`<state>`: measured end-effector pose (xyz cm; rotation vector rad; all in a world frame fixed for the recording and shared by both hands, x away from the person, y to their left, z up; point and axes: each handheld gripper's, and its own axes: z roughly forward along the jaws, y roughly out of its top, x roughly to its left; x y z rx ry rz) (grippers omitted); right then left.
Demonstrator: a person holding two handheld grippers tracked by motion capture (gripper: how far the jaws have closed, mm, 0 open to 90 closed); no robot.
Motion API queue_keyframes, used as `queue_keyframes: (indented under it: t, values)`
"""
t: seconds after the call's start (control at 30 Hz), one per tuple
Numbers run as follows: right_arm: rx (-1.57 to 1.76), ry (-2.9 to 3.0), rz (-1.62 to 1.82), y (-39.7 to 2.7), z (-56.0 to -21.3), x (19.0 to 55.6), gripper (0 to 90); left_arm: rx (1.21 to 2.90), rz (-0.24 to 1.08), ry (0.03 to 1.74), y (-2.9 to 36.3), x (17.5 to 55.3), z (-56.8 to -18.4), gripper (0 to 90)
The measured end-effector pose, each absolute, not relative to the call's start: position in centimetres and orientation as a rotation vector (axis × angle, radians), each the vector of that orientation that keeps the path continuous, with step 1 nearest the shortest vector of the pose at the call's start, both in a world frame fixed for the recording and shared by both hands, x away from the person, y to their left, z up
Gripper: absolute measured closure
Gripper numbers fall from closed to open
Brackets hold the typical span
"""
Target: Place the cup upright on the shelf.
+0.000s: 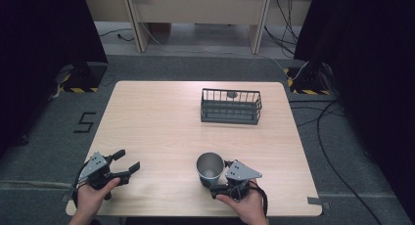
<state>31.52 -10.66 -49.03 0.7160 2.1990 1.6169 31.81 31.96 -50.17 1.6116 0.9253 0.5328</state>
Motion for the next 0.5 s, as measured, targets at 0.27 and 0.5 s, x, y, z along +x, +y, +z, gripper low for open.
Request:
queue_keyframes:
  t: [0.27, 0.5]
  values:
    - [0.739, 2.135, 1.623, -11.6, -47.9, 32.2, 17.1, 1.612, 0.533, 0.925, 32.0, 31.8, -50.2, 16.6]
    - [0.749, 2.090, 1.624, -12.0, -47.0, 32.8, 17.1, 1.613, 0.533, 0.925, 32.0, 31.8, -50.2, 16.6]
